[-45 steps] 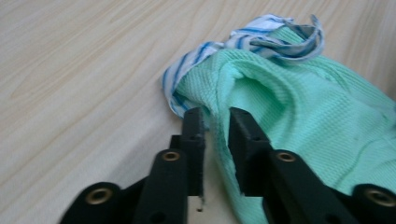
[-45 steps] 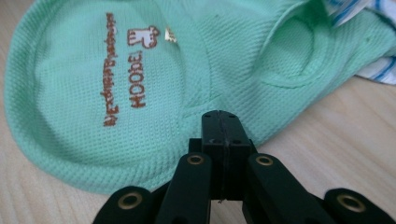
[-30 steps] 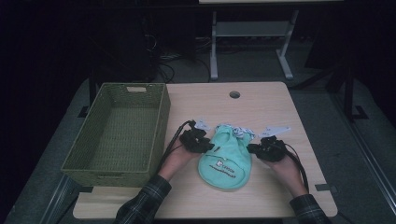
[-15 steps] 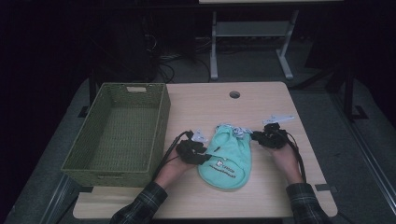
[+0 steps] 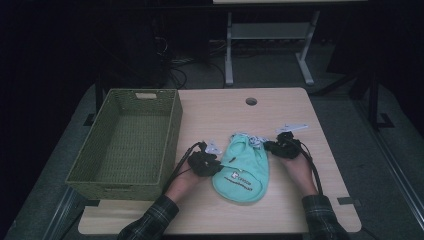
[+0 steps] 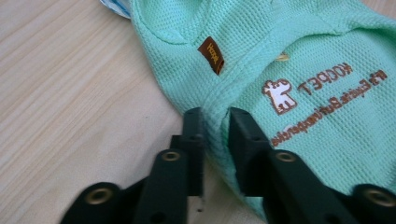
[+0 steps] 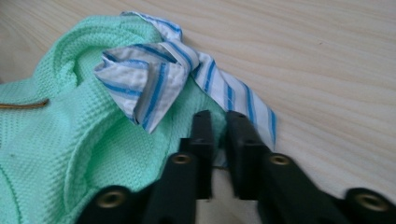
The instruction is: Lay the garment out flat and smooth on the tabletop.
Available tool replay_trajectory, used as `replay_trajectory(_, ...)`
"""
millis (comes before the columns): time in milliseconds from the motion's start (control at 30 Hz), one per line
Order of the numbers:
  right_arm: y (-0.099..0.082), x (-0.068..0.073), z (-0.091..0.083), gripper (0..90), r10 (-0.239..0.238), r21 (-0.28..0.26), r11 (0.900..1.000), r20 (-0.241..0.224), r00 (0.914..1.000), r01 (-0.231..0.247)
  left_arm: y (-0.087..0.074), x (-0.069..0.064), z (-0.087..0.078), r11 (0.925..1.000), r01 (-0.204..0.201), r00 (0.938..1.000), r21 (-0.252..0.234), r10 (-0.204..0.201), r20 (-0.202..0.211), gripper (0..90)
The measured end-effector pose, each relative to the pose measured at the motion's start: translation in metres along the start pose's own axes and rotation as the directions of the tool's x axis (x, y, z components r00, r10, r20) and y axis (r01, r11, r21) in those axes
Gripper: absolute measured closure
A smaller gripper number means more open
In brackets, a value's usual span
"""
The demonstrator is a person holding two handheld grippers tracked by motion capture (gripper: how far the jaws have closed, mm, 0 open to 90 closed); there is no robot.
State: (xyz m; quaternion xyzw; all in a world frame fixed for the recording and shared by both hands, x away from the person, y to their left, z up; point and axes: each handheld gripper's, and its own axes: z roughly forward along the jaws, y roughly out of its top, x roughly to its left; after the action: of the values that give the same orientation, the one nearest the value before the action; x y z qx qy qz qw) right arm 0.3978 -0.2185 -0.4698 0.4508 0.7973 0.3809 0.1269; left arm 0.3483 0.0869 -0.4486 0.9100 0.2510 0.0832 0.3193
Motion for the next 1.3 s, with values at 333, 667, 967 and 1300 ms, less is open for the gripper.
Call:
replay_trajectory(333, 0.000, -0.004, -0.006, 90.0, -0.017, -0.003, 0.9998, 0.075, 0.9970, 0.018, -0.003, -0.002, -0.006, 0.9997, 0.008, 1.0000, 0.023, -0.008, -0.006, 87.0)
replay_trajectory(667, 0.000, 0.004, -0.021, 84.0, -0.008, -0.015, 0.9998, 0.011, 0.9999, 0.008, 0.005, -0.001, -0.016, 0.9981, 0.018, 0.9998, -0.059, -0.018, 0.012, 76.2)
replay_trajectory(967, -0.009, 0.026, -0.037, 90.0, -0.053, -0.002, 0.9986, -0.061, 0.9967, 0.053, 0.020, 0.009, -0.003, 0.9971, 0.025, 0.9989, -0.073, -0.022, 0.041, 89.5)
replay_trajectory(1300, -0.029, 0.047, -0.049, 90.0, -0.113, 0.012, 0.9934, -0.095, 0.9891, 0.114, 0.026, 0.013, 0.020, 0.9983, 0.008, 0.9995, -0.059, -0.006, 0.032, 89.4)
